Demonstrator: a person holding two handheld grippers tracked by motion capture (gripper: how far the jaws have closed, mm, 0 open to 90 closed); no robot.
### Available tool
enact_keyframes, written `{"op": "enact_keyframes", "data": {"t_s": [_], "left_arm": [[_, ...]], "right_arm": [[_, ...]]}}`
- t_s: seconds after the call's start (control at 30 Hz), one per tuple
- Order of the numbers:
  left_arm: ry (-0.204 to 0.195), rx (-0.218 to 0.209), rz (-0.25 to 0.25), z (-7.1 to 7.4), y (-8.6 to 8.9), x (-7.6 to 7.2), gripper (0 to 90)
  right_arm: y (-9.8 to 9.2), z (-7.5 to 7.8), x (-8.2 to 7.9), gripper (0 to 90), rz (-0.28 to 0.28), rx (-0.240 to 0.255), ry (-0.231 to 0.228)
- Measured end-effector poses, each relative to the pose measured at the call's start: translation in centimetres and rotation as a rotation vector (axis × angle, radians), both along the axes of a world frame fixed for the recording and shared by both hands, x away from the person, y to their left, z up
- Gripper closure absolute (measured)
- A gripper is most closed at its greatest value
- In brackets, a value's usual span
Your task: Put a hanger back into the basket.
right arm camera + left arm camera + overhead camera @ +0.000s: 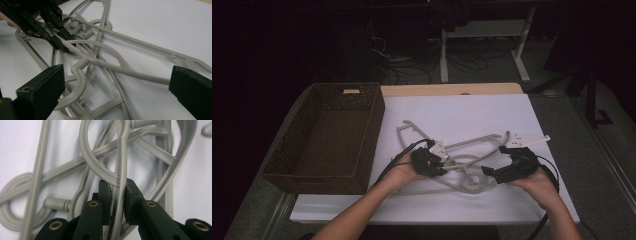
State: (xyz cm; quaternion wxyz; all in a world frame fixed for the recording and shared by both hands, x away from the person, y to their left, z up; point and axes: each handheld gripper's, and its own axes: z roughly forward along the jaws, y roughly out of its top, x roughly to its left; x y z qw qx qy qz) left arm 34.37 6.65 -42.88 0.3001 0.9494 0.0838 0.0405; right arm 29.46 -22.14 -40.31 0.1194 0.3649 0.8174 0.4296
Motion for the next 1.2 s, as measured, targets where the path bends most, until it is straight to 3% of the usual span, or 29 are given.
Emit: {"op": "enact_keyframes", "data": {"t_s": [0.27, 0.63, 0.77, 0.93, 0.97, 1.0, 1.13, 1.2], "left_arm": [[-0.026, 0.001, 0.005, 1.6, 0.3, 0.4, 81.9], [-0.039, -0.021, 0.067, 4.5, 1.4, 1.4, 82.0], [-0.043, -0.036, 0.106, 7.5, 3.0, 1.9, 82.0], [-0.052, -0.045, 0.122, 9.8, 4.5, 1.9, 82.0], [-0.056, -0.056, 0.133, 11.0, 5.5, 1.9, 82.0], [-0.056, -0.056, 0.133, 11.0, 5.5, 1.9, 82.0], [-0.08, -0.053, 0.158, 13.7, 8.3, 2.0, 82.0], [-0.085, -0.054, 0.166, 14.2, 8.9, 2.0, 82.0]], "right_arm": [[-0.5, 0.5, -0.3, 0.3, -0.017, 0.028, -0.016], [-2.2, 1.6, -0.9, 0.3, -0.057, 0.082, -0.051], [-2.8, 1.4, -1.2, 0.3, -0.073, 0.08, -0.048], [-2.8, 0.9, -1.4, 0.3, -0.07, 0.075, -0.037], [-2.8, 0.4, -1.6, 0.3, -0.069, 0.072, -0.032], [-2.8, 0.4, -1.6, 0.3, -0.069, 0.072, -0.032], [-2.3, -0.7, -1.9, 0.3, -0.058, 0.064, -0.02], [-1.9, -1.1, -1.7, 0.3, -0.054, 0.054, -0.016]]}}
